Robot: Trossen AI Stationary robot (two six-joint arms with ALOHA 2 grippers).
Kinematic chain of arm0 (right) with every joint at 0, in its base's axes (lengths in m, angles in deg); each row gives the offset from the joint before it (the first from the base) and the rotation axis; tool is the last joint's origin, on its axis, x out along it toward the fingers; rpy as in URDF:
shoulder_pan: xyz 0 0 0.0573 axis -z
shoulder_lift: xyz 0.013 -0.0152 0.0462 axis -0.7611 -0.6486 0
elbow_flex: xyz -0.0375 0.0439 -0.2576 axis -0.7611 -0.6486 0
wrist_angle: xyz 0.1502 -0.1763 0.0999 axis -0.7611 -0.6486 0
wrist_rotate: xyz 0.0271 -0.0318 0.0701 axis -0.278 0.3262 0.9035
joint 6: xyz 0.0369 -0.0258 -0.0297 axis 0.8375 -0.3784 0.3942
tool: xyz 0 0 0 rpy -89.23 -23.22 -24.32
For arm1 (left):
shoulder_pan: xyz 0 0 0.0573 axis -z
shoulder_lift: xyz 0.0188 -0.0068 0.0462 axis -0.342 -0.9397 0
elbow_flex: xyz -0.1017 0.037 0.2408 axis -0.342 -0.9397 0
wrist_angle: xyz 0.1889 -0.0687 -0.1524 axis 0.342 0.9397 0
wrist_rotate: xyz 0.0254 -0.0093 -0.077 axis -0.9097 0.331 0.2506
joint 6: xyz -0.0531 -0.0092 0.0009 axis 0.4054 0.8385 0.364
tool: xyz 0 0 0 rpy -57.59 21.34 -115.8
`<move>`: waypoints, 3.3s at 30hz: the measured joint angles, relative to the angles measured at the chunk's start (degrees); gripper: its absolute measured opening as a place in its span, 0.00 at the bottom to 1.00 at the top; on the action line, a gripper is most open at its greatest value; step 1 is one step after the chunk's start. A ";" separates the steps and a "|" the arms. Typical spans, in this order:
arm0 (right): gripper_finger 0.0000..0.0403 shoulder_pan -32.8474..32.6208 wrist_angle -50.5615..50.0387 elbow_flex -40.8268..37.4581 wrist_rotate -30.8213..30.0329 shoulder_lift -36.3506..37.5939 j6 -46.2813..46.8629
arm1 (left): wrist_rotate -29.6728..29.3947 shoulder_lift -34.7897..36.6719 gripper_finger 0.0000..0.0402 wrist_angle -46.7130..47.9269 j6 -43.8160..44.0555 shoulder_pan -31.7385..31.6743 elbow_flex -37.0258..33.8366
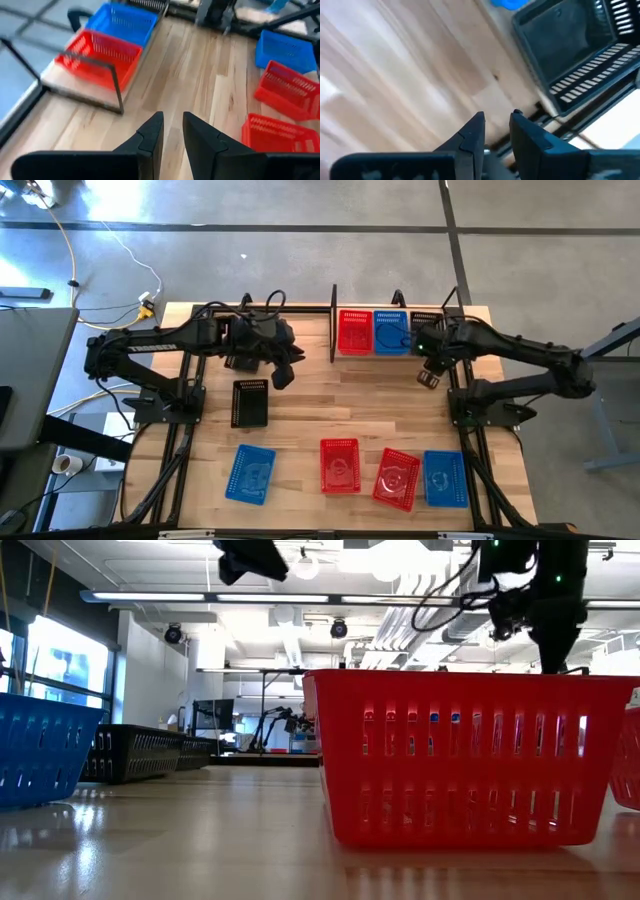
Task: Stack baskets on shelf by color
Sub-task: Stack the bottom black bin on top of the black bin on the shelf
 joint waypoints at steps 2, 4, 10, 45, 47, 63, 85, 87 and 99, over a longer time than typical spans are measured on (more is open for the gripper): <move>0.19 -1.76 -0.51 0.56 2.25 0.18 5.09 | 0.07 0.72 0.16 2.16 1.19 -0.45 0.00; 0.19 -3.67 -0.50 0.74 5.12 0.44 10.33 | 0.05 1.61 0.16 3.76 2.42 -0.56 0.00; 0.19 -10.84 -0.27 0.80 9.83 0.63 24.47 | 0.07 3.50 0.16 8.38 6.39 -0.54 0.00; 0.19 -27.06 14.84 0.80 6.18 0.59 36.07 | -7.27 3.71 0.16 35.59 35.76 9.61 -0.04; 0.19 -27.06 14.84 0.80 5.83 0.59 34.83 | -6.08 3.71 0.16 36.07 35.68 11.29 -0.04; 0.19 -26.91 16.53 0.78 2.31 0.57 30.20 | 2.81 3.41 0.20 36.47 34.51 25.77 -0.11; 0.19 -26.93 18.25 0.78 2.71 0.57 30.24 | -5.60 3.51 0.31 48.37 55.77 32.26 -1.93; 0.19 -26.93 18.43 0.78 2.70 0.57 30.22 | -4.97 4.38 0.31 48.19 57.19 31.57 -5.45; 0.19 -26.93 20.46 0.78 2.67 0.57 28.71 | -1.90 10.65 0.31 33.78 69.36 27.00 -23.73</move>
